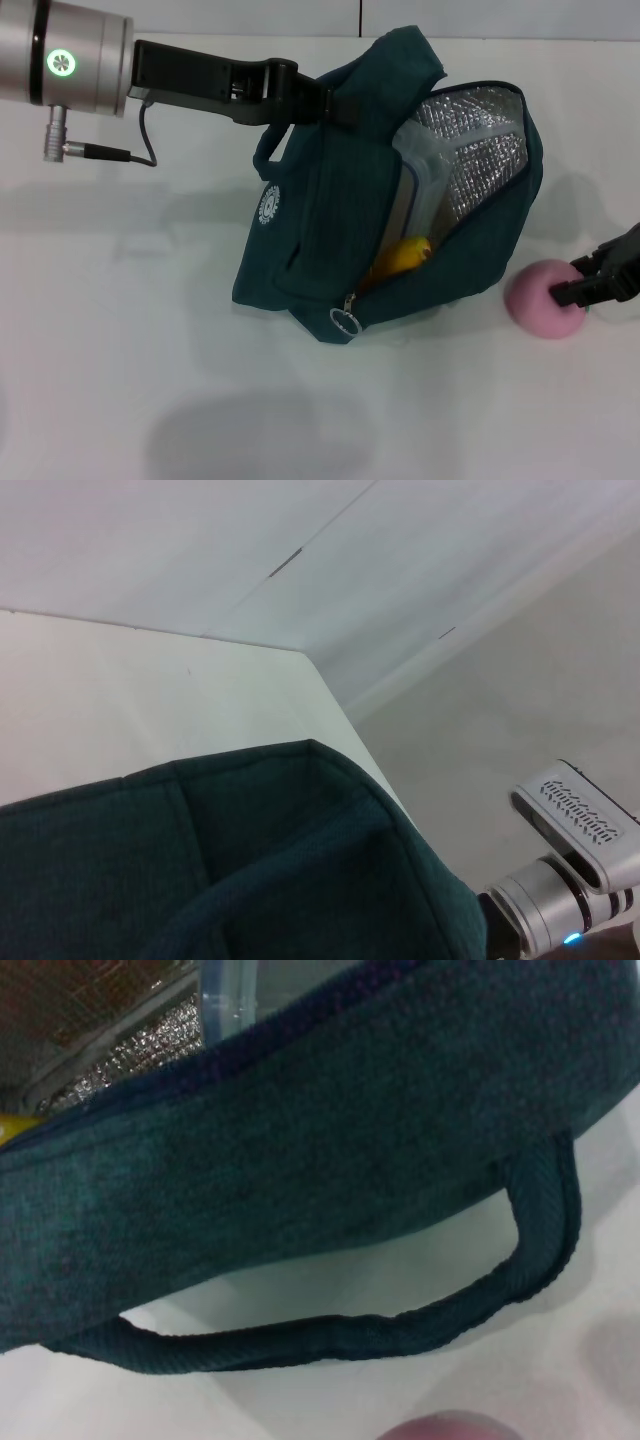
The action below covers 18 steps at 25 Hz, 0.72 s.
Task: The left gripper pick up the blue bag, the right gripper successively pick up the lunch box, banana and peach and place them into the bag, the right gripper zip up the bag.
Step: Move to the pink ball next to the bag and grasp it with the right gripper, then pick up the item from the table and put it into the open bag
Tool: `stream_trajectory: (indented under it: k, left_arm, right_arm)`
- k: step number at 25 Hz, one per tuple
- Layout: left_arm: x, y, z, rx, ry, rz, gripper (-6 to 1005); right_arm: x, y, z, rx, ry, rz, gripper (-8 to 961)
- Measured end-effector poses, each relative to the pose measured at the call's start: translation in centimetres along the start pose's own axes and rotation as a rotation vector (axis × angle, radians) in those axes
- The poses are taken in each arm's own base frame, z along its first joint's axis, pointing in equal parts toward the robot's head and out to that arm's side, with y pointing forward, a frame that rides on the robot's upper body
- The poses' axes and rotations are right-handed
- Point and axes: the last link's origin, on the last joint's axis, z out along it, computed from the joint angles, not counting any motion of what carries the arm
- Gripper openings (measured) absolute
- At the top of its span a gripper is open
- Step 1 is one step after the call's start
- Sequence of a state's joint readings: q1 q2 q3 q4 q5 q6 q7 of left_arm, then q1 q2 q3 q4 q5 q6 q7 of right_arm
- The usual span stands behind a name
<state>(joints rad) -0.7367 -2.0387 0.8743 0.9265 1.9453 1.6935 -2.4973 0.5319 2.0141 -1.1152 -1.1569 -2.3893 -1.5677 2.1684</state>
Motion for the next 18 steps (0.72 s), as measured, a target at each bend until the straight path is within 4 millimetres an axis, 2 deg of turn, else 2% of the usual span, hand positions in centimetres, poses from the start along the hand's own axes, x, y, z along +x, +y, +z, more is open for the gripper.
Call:
stream_trajectory:
  k: [2, 7, 11, 16, 17, 18]
  left_arm:
    - [0.0, 0.0, 0.0, 0.000, 0.000, 0.000, 87]
    - [0.0, 0.0, 0.0, -0.002, 0.000, 0.000, 87]
    - [-0.1, 0.0, 0.0, -0.004, -0.002, 0.000, 87]
    - [-0.1, 0.0, 0.0, -0.004, -0.002, -0.001, 87]
    - [-0.1, 0.0, 0.0, -0.005, -0.002, -0.002, 87]
    - [-0.1, 0.0, 0.0, -0.005, -0.002, -0.002, 87]
  right_arm:
    - [0.0, 0.0, 0.0, 0.001, 0.001, 0.001, 505]
    - [0.5, -0.3, 0.0, -0.002, -0.001, 0.026, 402]
    - [1.6, -1.3, -0.8, 0.011, -0.036, 0.099, 319]
    - [3.9, -3.1, -3.4, 0.039, -0.167, 0.203, 193]
    - [4.6, -3.5, -5.0, 0.040, -0.270, 0.226, 184]
    - [4.6, -3.5, -5.0, 0.040, -0.270, 0.226, 176]
